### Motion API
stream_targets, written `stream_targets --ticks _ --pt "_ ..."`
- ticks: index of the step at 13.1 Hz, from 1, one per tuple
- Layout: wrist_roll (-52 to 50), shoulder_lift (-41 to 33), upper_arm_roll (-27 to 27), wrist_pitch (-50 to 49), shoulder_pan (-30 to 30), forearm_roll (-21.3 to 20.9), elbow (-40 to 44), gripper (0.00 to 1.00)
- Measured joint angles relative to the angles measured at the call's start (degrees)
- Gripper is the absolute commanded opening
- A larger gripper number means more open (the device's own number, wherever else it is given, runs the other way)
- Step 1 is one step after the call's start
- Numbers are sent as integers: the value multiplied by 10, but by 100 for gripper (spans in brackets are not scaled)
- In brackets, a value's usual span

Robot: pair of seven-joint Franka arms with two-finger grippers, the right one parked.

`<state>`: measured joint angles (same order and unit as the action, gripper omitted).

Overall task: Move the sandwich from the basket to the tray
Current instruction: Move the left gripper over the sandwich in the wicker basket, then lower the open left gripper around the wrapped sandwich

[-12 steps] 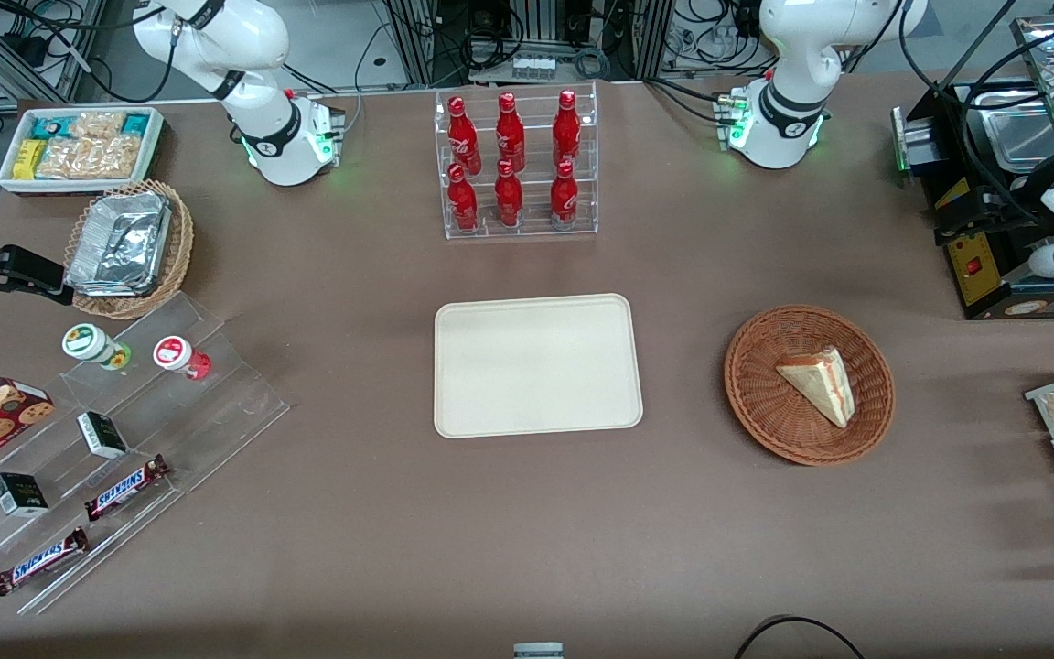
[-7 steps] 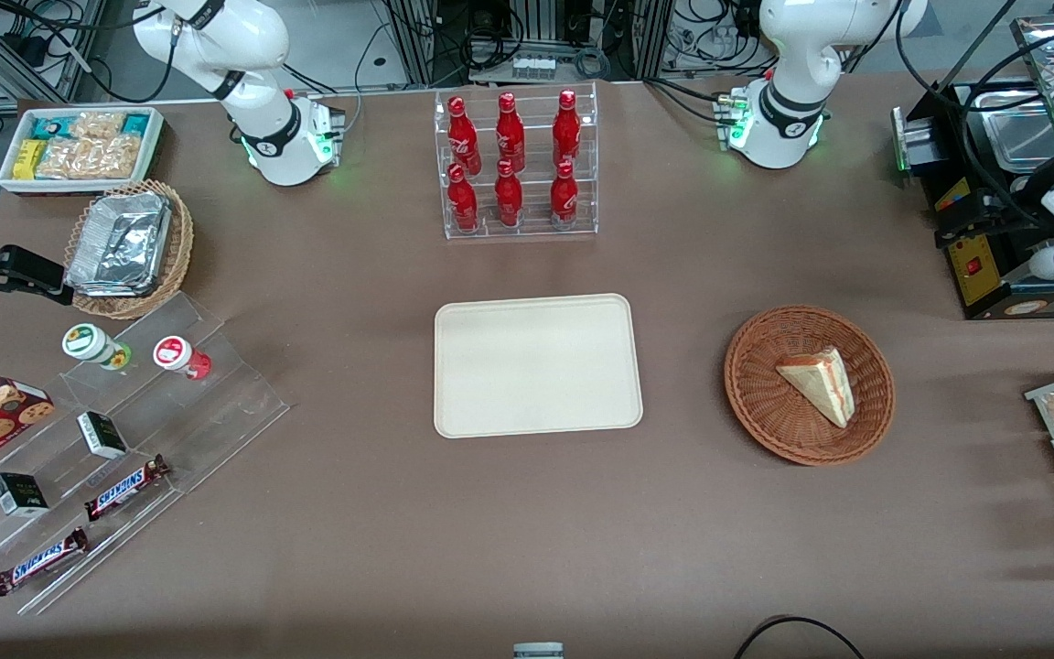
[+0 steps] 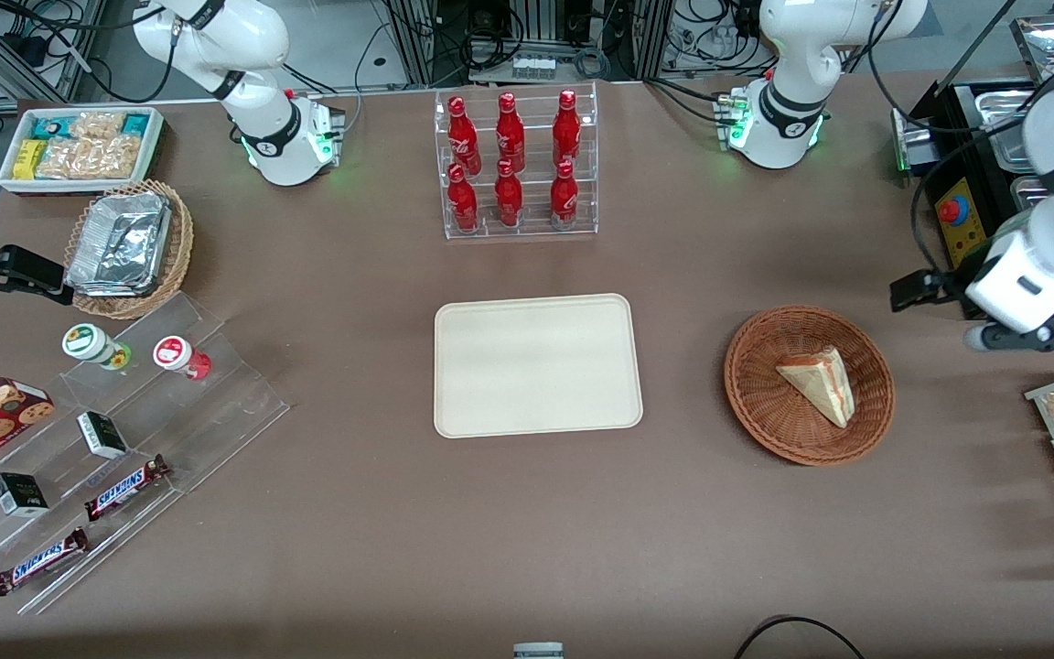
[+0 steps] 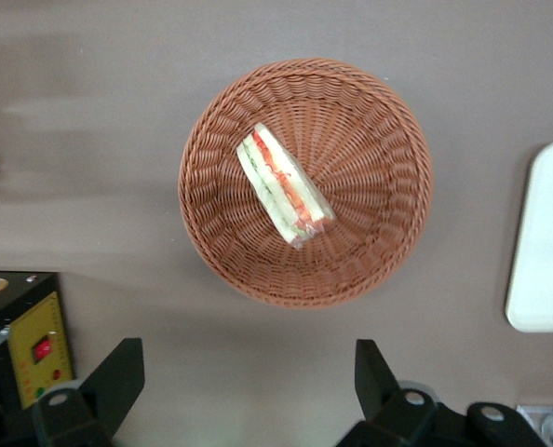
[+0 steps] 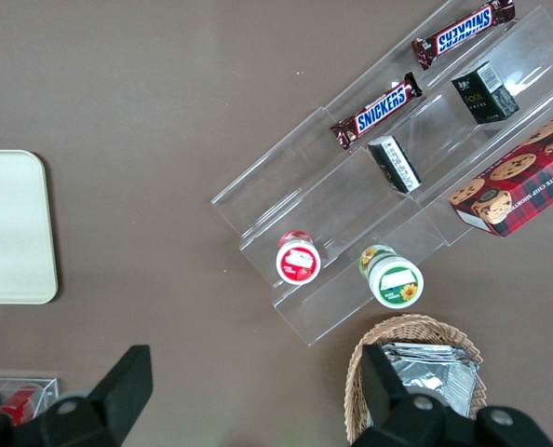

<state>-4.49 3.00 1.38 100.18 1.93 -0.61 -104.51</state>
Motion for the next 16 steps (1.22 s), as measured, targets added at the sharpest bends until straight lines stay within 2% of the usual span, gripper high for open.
stream_targets --ticks 8,16 --pt "-238 2 -5 206 2 0 -168 100" --pt "-320 29 -11 286 15 6 -208 100"
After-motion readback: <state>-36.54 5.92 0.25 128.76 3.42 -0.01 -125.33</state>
